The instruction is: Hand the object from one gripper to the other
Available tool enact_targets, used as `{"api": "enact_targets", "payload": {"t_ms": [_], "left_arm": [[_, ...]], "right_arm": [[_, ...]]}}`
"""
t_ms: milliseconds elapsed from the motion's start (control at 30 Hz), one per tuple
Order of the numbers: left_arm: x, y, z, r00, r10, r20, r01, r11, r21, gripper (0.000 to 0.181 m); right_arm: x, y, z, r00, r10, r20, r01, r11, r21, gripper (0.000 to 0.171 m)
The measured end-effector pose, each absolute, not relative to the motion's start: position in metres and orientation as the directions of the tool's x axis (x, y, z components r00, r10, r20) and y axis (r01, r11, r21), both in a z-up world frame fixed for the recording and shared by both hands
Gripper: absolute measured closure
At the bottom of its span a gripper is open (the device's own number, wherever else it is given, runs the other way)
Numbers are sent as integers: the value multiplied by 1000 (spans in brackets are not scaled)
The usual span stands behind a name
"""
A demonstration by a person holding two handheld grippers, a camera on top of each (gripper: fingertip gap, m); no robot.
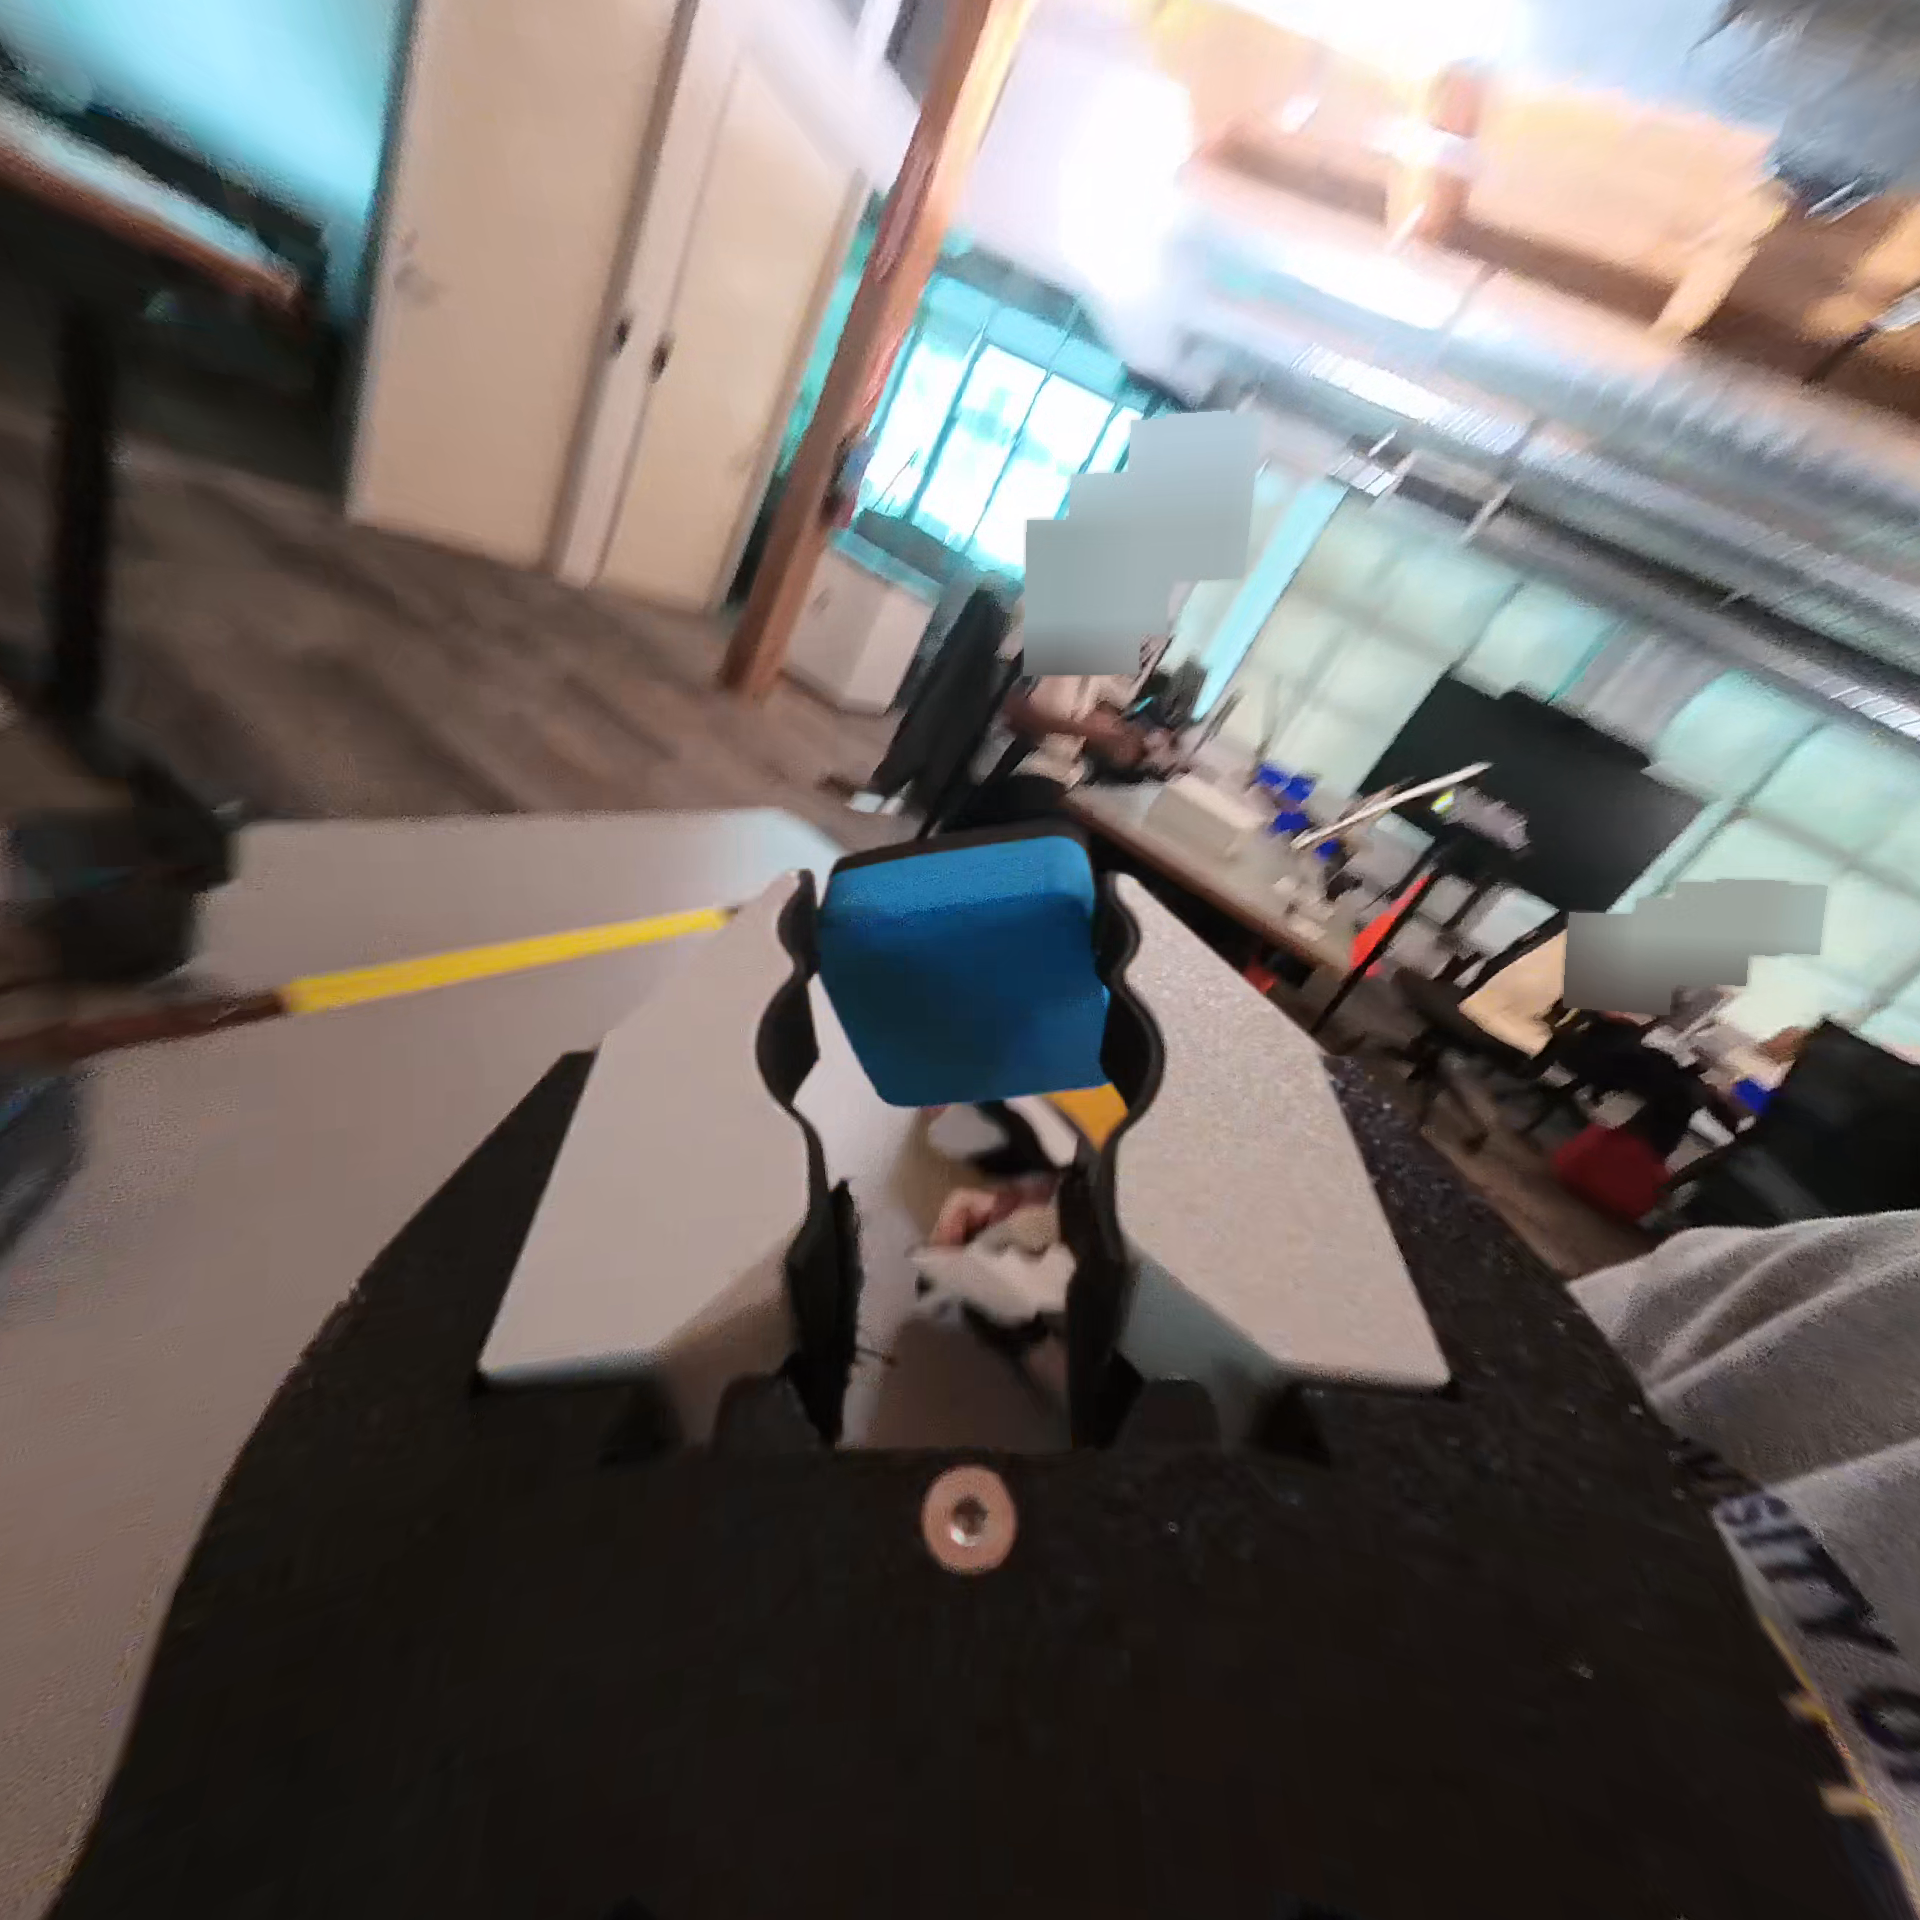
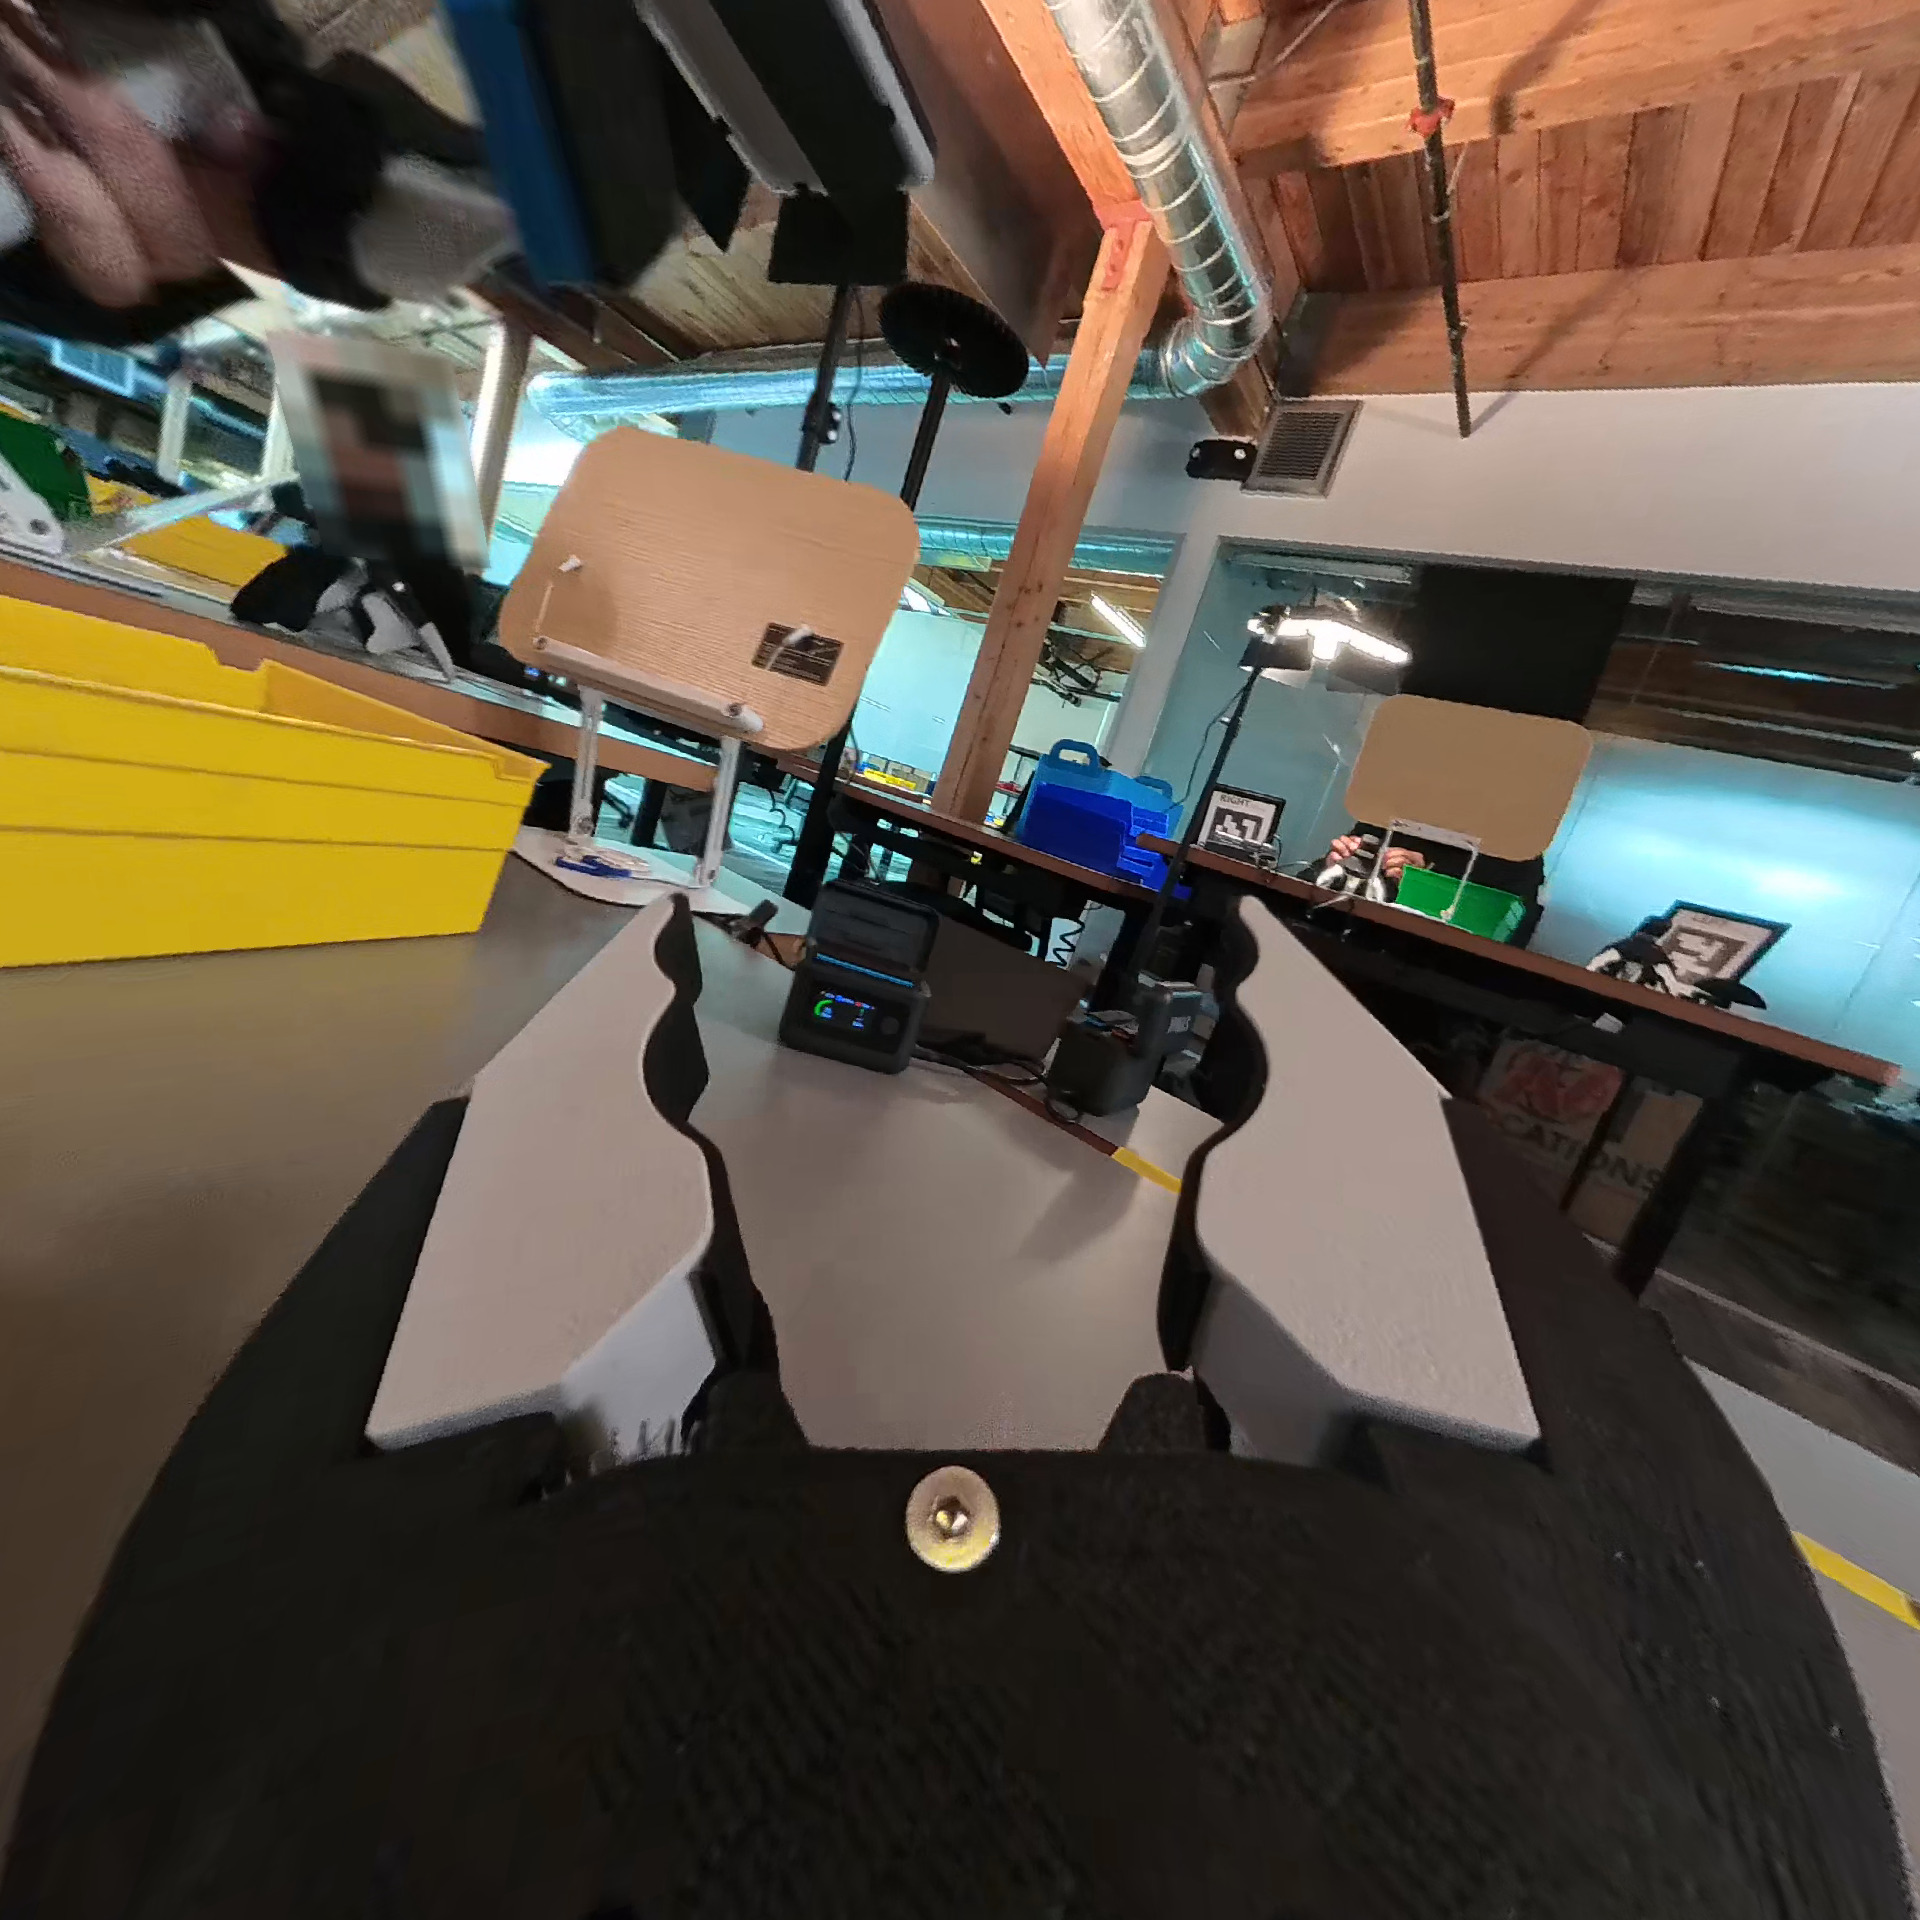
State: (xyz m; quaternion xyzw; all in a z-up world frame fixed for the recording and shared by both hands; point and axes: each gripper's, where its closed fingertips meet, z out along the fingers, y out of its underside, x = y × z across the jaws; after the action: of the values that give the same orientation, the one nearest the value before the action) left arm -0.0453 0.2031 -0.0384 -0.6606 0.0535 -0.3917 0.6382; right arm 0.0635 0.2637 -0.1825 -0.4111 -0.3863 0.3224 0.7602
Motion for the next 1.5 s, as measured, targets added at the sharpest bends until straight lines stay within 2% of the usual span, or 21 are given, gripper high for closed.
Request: {"api": "enact_targets", "payload": {"t_ms": [100,167,267,333,467,533,600,667,700,767,833,867,900,967,1033,1133,1233,1300,1333,1433,1500], "left_arm": [[-3,214,-60,577,-668,470,558,-98,-824,130],[17,224,-88,467,-711,526,660,-116,-743,130],[33,245,-141,340,-685,644,780,-177,-600,130],[36,257,-164,297,-668,682,815,-195,-546,129],[56,267,-189,271,-675,686,768,-279,-577,130],[63,264,-194,267,-688,675,740,-302,-601,130],[63,260,-192,256,-702,665,736,-304,-605,130],[60,257,-190,310,-720,621,712,-258,-654,132],[58,255,-188,371,-731,572,678,-208,-705,125],[52,256,-191,594,-692,410,501,-81,-862,92],[47,254,-198,806,-587,82,146,64,-987,76],[46,251,-201,848,-517,-114,-58,122,-991,69],[47,248,-205,843,-444,-303,-255,167,-953,68],[52,243,-215,731,-316,-605,-565,217,-796,67],[63,242,-220,601,-231,-765,-724,249,-644,71],[80,245,-229,432,-181,-884,-847,255,-466,81],[92,245,-246,315,-212,-925,-894,260,-364,94],[98,242,-253,263,-236,-935,-902,284,-325,119],[99,241,-256,253,-243,-936,-905,284,-318,127],[90,248,-259,327,-281,-903,-899,204,-389,128],[76,254,-255,433,-282,-856,-867,131,-482,128]], "right_arm": [[75,245,-180,501,777,382,-147,511,-847,88],[81,241,-184,512,742,434,-85,546,-833,98],[87,239,-185,520,705,482,-38,583,-812,101],[82,239,-190,496,676,544,12,621,-783,102],[66,245,-209,418,654,630,146,636,-757,126],[62,247,-212,404,669,624,151,624,-767,133],[63,246,-209,404,675,618,139,622,-770,148],[64,245,-208,383,710,591,132,592,-795,150],[65,246,-206,382,736,560,117,562,-819,150],[70,248,-205,347,817,461,86,462,-883,150],[74,248,-211,268,907,325,84,314,-946,150],[77,246,-215,217,944,248,96,232,-968,150],[79,244,-217,176,970,169,103,153,-983,150],[82,241,-218,105,994,17,112,5,-994,150],[85,243,-223,79,992,-102,158,-113,-981,150],[89,244,-242,82,982,-170,277,-187,-943,151],[88,235,-254,26,969,-244,336,-238,-911,150],[86,230,-256,1,964,-266,345,-250,-905,150],[85,229,-257,-1,963,-269,344,-252,-905,150],[82,236,-257,29,977,-212,313,-211,-926,149],[80,248,-248,88,989,-120,240,-138,-961,127]]}}
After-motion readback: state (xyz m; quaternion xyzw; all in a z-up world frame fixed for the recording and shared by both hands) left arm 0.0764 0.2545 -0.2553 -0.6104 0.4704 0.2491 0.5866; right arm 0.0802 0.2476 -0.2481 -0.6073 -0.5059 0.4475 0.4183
